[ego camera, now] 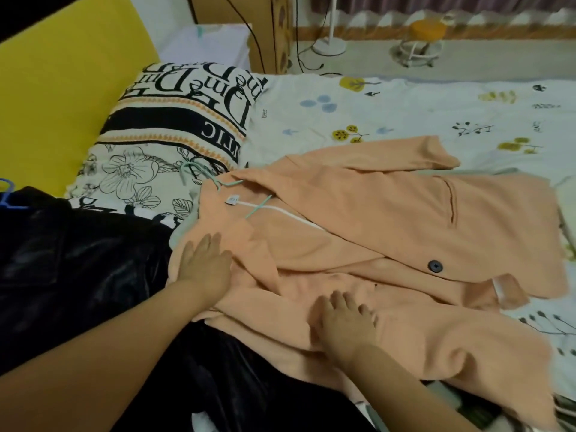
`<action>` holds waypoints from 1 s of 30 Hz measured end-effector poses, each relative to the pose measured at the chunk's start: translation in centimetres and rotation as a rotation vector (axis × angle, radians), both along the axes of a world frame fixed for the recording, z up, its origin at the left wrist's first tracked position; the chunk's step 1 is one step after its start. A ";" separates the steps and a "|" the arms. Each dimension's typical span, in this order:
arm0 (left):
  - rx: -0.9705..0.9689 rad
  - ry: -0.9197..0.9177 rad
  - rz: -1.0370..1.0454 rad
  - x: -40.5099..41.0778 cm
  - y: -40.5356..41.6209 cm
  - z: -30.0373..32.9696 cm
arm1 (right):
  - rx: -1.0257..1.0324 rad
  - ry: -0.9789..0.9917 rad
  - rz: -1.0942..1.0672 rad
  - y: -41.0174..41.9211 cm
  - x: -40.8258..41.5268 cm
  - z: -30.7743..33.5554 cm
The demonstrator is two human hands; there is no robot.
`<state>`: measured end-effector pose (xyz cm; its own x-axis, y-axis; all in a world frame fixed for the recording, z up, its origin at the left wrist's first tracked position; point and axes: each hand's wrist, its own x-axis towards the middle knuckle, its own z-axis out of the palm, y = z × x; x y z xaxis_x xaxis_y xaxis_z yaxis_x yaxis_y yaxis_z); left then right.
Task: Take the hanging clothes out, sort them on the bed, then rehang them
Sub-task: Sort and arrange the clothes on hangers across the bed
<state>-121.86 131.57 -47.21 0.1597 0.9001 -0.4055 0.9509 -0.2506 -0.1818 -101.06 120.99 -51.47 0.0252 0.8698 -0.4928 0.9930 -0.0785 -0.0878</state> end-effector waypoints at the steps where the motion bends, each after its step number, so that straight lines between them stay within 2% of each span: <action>1: 0.025 -0.046 0.005 0.8 -0.6 0.4 | 0.011 -0.010 -0.010 -0.2 0.0 0.7; 6: 0.023 -0.252 -0.156 3.9 -4.8 2.1 | 0.109 -0.017 0.021 -2.6 1.0 4.9; 9: -0.049 -0.405 -0.154 6.0 -8.2 3.5 | 0.191 0.015 0.043 -5.0 2.4 7.6; 15: -0.139 -0.526 -0.189 11.3 -14.7 5.9 | 0.310 -0.008 -0.035 -11.7 7.0 10.8; 18: -0.132 -0.530 -0.209 14.4 -18.2 6.6 | 0.368 -0.091 -0.131 -15.5 10.6 11.1; 21: -0.109 -0.530 -0.228 17.2 -21.7 6.0 | 0.318 -0.158 -0.248 -19.8 14.6 10.0; 24: -0.098 -0.450 -0.308 19.4 -25.2 4.7 | 0.294 -0.202 -0.364 -23.9 18.0 8.6; 26: -0.135 -0.407 -0.355 20.4 -27.4 3.5 | 0.188 -0.239 -0.412 -26.1 19.6 7.5; 30: -0.219 -0.284 -0.341 21.4 -30.3 1.9 | 0.075 -0.213 -0.367 -29.2 22.1 6.0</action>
<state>-100.42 101.27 -45.28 0.5619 0.6759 -0.4770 0.8123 -0.5597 0.1638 -78.96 91.82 -45.51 0.4343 0.8171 -0.3792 0.8968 -0.4316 0.0970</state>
